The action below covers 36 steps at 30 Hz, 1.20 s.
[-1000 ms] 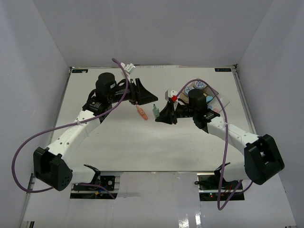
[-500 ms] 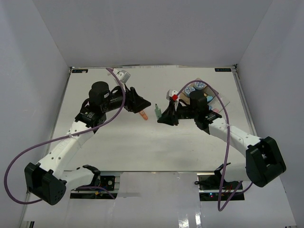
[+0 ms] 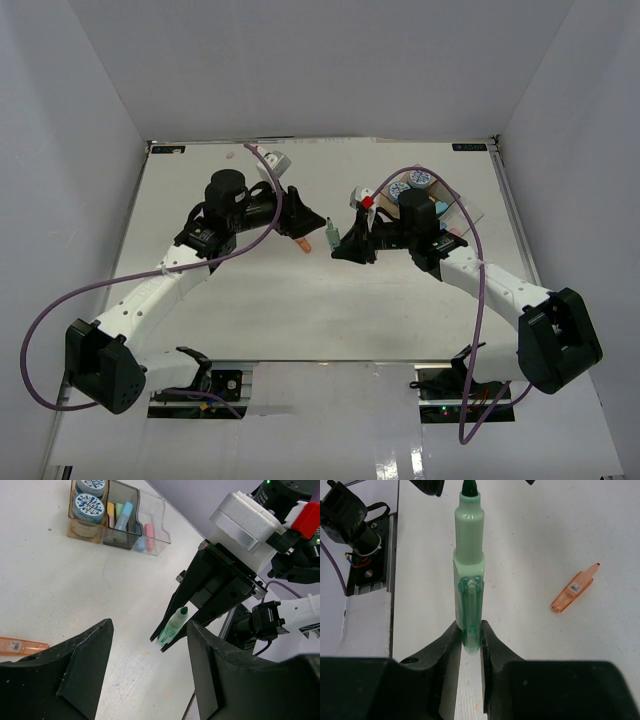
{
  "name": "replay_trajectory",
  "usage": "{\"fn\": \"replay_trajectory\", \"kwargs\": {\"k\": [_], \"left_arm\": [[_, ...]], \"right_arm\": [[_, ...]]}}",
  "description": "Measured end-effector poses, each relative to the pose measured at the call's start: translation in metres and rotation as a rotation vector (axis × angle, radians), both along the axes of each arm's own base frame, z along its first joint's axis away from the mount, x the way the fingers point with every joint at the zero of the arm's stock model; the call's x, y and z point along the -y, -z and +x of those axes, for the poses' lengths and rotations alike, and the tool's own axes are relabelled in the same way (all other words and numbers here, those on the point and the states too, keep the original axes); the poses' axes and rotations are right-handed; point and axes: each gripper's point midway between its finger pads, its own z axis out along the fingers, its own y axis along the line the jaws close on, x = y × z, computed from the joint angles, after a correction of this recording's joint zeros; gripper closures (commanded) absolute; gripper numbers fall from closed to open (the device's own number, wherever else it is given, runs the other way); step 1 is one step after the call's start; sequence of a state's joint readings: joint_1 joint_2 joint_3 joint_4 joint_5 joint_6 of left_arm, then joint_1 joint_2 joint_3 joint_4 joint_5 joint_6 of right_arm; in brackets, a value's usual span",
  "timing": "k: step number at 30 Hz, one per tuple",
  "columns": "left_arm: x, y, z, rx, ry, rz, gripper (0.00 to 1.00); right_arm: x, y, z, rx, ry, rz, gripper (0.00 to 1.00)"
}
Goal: Sort the stationery into containers
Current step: Close the pen cap on the pen.
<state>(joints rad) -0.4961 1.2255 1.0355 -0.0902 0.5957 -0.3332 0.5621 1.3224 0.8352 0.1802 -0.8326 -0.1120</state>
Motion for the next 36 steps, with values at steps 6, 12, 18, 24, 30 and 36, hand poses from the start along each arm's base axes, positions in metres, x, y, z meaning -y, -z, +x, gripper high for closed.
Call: {"fn": "replay_trajectory", "kwargs": {"k": [6, 12, 18, 24, 30, 36], "left_arm": [[0.007, -0.004, -0.003, 0.016, 0.031, -0.015, 0.3], [0.013, 0.004, 0.002, -0.007, 0.038, -0.012, 0.32], [0.016, 0.006, 0.004, -0.022, 0.035, -0.013, 0.35], [0.018, 0.003, 0.006, -0.038, 0.024, -0.027, 0.37], [0.019, 0.002, 0.01, -0.049, 0.007, -0.035, 0.38], [0.022, 0.0, 0.013, -0.063, 0.004, -0.043, 0.4]], "right_arm": [[0.0, 0.0, 0.0, 0.0, 0.0, 0.0, 0.92], [0.0, 0.0, -0.001, -0.004, -0.002, -0.002, 0.92], [0.001, 0.002, -0.002, -0.013, -0.004, -0.007, 0.92], [0.002, -0.002, -0.003, -0.004, -0.006, -0.001, 0.92], [0.003, -0.006, -0.003, 0.006, -0.003, 0.005, 0.92], [0.004, -0.011, -0.004, 0.021, -0.003, 0.013, 0.92]]}}
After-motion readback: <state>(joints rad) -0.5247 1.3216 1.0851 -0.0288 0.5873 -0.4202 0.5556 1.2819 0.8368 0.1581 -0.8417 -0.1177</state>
